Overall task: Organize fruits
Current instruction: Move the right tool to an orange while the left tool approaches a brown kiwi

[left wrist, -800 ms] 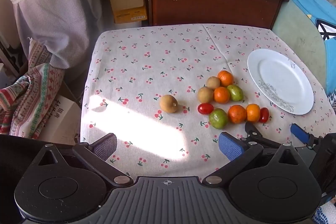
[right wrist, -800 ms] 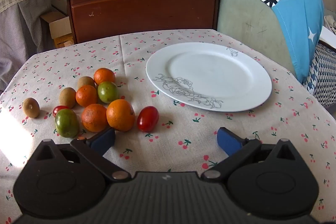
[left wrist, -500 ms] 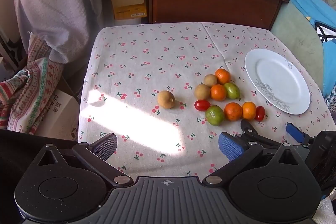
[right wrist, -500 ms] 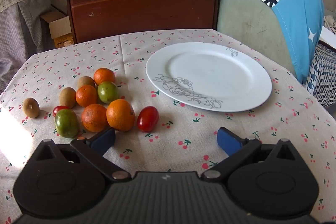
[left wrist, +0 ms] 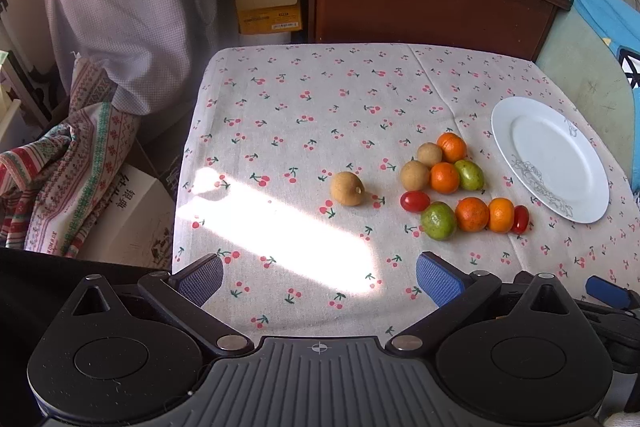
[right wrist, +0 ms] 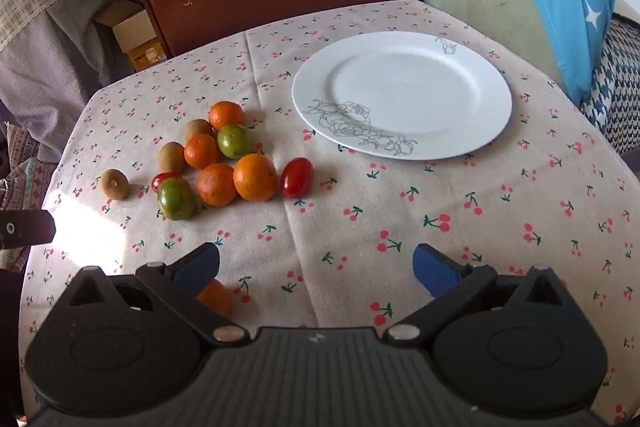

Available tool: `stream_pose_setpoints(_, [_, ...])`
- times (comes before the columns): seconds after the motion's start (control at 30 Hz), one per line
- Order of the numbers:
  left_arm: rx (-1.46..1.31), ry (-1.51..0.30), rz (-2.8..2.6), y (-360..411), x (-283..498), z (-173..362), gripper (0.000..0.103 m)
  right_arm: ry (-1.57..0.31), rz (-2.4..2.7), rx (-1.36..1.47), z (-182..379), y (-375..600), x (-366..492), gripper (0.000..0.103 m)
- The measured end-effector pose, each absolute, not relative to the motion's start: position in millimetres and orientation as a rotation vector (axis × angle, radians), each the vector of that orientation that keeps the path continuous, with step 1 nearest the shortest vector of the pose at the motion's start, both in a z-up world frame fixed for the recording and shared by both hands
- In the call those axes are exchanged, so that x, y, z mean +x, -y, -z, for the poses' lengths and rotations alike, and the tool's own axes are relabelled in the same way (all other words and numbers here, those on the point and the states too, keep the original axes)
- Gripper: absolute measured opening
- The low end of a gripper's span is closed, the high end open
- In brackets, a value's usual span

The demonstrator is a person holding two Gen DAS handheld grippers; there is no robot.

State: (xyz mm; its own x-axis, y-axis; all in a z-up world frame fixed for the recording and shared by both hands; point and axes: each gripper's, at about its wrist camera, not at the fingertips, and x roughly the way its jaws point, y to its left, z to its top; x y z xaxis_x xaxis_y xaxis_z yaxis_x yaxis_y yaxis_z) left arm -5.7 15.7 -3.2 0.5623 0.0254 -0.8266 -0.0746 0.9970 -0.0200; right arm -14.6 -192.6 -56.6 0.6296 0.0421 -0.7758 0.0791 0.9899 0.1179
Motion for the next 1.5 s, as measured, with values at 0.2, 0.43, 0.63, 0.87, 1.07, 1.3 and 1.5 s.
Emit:
stream_pose_setpoints(0.2, [-0.059,-1.000,-0.074,-17,-5,18,0.103,-0.912,0.028,0.106,43,190,-22,0.102])
stream_pose_setpoints(0.43, [-0.030,-1.022,-0.079,-10,-3,29,0.103,-0.950,0.037,0.129,48,188,-16,0.100])
stream_pose_setpoints(0.63, [-0.004,-1.014,-0.081,-5,-3,33,0.103,-0.930,0.055,0.054,49,180,-15,0.100])
stream_pose_setpoints(0.87, [-0.011,-1.023,-0.074,-5,-2,35,0.103,-0.946,0.043,0.039,49,176,-12,0.100])
stream_pose_setpoints(1.07, [-0.005,-1.030,-0.070,-2,-2,37,0.103,-0.955,0.029,0.039,50,173,-10,0.100])
stream_pose_setpoints(1.3, [-0.009,-1.032,-0.072,-2,-2,39,0.102,-0.961,0.030,0.043,52,174,-9,0.100])
stream_pose_setpoints(1.5, [-0.012,-1.022,-0.070,-3,-3,37,0.102,-0.957,0.028,0.047,51,174,-9,0.100])
